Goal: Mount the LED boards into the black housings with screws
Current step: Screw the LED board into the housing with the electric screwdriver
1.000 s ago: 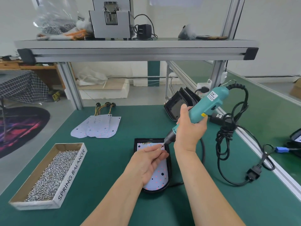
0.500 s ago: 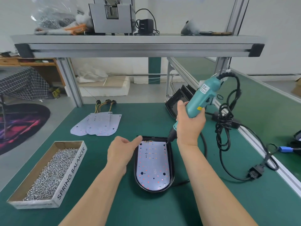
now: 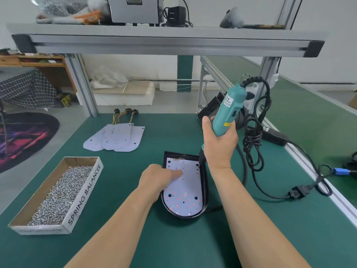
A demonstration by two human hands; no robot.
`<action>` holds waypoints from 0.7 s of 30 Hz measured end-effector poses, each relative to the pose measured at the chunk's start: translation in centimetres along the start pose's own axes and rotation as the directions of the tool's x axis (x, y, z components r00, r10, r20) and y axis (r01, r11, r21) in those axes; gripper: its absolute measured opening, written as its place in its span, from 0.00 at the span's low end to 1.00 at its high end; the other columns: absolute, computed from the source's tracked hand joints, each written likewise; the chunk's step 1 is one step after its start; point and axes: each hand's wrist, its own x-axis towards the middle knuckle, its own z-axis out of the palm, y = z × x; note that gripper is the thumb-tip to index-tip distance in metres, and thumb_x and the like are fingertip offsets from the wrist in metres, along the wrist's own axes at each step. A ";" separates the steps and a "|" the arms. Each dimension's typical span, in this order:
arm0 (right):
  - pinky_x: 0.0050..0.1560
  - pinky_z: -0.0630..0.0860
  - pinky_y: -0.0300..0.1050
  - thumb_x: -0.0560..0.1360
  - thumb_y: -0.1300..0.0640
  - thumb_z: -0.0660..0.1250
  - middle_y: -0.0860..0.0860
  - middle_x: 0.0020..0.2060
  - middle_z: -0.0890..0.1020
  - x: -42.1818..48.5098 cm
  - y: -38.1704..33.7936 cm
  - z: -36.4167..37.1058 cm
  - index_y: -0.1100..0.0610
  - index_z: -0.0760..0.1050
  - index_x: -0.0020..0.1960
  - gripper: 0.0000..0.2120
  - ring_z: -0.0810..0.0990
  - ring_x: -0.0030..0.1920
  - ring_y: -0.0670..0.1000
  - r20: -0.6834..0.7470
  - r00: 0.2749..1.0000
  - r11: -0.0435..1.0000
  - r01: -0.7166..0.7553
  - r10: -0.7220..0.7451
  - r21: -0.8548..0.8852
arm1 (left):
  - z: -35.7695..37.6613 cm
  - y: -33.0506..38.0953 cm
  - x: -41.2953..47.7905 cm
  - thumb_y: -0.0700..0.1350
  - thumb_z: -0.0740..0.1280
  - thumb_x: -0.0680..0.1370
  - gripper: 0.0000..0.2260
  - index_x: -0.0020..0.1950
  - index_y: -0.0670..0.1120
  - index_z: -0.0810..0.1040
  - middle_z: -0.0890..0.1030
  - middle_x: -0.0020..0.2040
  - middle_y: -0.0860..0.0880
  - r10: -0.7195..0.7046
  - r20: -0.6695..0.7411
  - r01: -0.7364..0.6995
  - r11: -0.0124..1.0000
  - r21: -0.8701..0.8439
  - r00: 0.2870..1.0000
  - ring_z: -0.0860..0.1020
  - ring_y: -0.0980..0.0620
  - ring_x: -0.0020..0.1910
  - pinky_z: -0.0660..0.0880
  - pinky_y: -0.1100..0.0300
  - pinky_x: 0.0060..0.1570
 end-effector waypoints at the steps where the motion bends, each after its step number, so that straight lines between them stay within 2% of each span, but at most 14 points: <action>1: 0.37 0.77 0.56 0.71 0.46 0.73 0.57 0.33 0.77 0.0 0.1 0.0 0.57 0.73 0.43 0.15 0.75 0.33 0.61 0.001 1.000 1.000 -0.006 0.006 0.000 | 0.0 0.0 0.0 0.56 0.73 0.58 0.27 0.51 0.41 0.83 0.86 0.49 0.44 0.000 0.003 0.000 1.000 0.002 1.000 0.84 0.43 0.50 0.80 0.46 0.57; 6: 0.36 0.77 0.54 0.70 0.45 0.73 0.51 0.31 0.75 0.0 0.3 0.1 0.55 0.72 0.42 0.15 0.74 0.33 0.60 0.001 1.000 1.000 -0.024 0.024 0.002 | 0.0 0.0 0.0 0.56 0.73 0.58 0.27 0.51 0.41 0.84 0.86 0.49 0.45 -0.003 0.004 0.003 1.000 0.015 1.000 0.84 0.44 0.50 0.80 0.46 0.56; 13: 0.38 0.78 0.58 0.68 0.44 0.72 0.49 0.31 0.75 0.0 0.5 0.3 0.52 0.71 0.41 0.14 0.73 0.33 0.57 0.025 0.997 0.998 -0.070 0.070 -0.007 | 0.2 -0.2 0.6 0.56 0.73 0.58 0.27 0.51 0.41 0.84 0.86 0.48 0.45 0.004 -0.002 -0.004 0.999 0.036 1.000 0.85 0.43 0.49 0.80 0.45 0.56; 16: 0.38 0.77 0.59 0.67 0.42 0.72 0.52 0.31 0.74 -0.1 0.6 0.5 0.50 0.69 0.38 0.16 0.73 0.33 0.61 0.027 0.993 0.994 -0.112 0.113 -0.014 | 0.2 -0.3 0.8 0.57 0.73 0.58 0.27 0.51 0.41 0.84 0.86 0.48 0.45 0.002 -0.004 -0.002 0.999 0.049 1.000 0.85 0.43 0.50 0.80 0.45 0.56; 19: 0.38 0.76 0.56 0.66 0.41 0.70 0.49 0.30 0.74 -0.2 0.3 0.5 0.49 0.68 0.37 0.15 0.72 0.31 0.52 0.035 0.991 0.991 -0.130 0.131 -0.019 | 0.3 -0.4 1.0 0.57 0.73 0.58 0.28 0.51 0.41 0.83 0.86 0.48 0.45 -0.005 -0.015 0.006 0.999 0.045 1.000 0.85 0.43 0.50 0.80 0.46 0.56; 21: 0.39 0.76 0.56 0.67 0.42 0.71 0.48 0.30 0.74 -0.4 0.0 0.3 0.50 0.68 0.37 0.15 0.71 0.31 0.50 0.035 0.991 0.991 -0.128 0.129 -0.029 | 0.3 -0.5 1.2 0.57 0.74 0.60 0.26 0.51 0.41 0.83 0.86 0.48 0.45 -0.007 -0.022 0.008 0.999 0.043 1.000 0.84 0.44 0.50 0.80 0.47 0.55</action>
